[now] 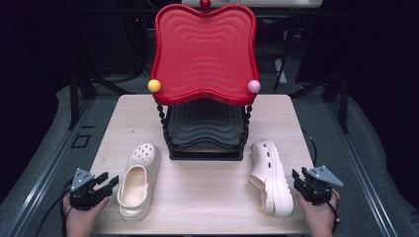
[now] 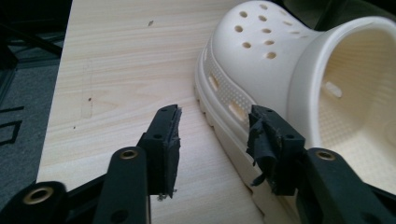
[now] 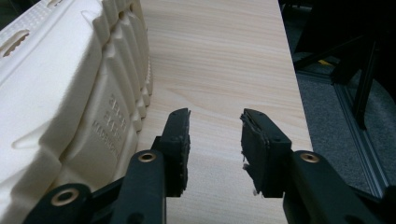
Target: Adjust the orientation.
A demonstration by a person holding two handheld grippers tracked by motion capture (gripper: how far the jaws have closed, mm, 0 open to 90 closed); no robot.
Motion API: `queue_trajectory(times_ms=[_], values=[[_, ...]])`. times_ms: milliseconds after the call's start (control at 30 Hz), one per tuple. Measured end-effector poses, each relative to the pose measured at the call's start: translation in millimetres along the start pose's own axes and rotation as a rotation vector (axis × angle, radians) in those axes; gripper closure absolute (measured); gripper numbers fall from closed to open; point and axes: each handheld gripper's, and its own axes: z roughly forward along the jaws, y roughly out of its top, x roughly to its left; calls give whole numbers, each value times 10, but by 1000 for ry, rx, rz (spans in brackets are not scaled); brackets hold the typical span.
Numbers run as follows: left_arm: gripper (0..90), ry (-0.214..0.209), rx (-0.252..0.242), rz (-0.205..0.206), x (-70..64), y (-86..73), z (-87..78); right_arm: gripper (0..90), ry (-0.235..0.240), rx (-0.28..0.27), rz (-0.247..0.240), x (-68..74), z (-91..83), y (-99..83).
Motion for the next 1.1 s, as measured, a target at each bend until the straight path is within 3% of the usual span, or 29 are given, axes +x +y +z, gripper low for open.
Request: queue_trajectory(times_ms=[100, 133, 233, 500, 733, 900, 1100], values=[[575, 8, -3, 0, -16, 5, -23, 642, 4, -14, 9, -17, -31, -5], [579, -5, -6, -21, -27, 5, -37, 643, 12, -15, 24, -22, -43, -6], [591, -18, -6, -28, -43, 21, -58, 625, 18, -11, 37, -17, -51, -3], [563, -22, -7, 41, -186, 116, -116, 583, 1, 8, -4, 67, -85, 28], [586, -65, -2, 85, -300, 211, -68, 572, 21, -4, 26, 49, -69, 30], [637, -54, -6, 107, -348, 272, -27, 570, 25, 2, 38, 31, -79, 17], [668, -60, 30, 149, -406, 368, 65, 570, 30, -7, 41, 38, -108, 9]])
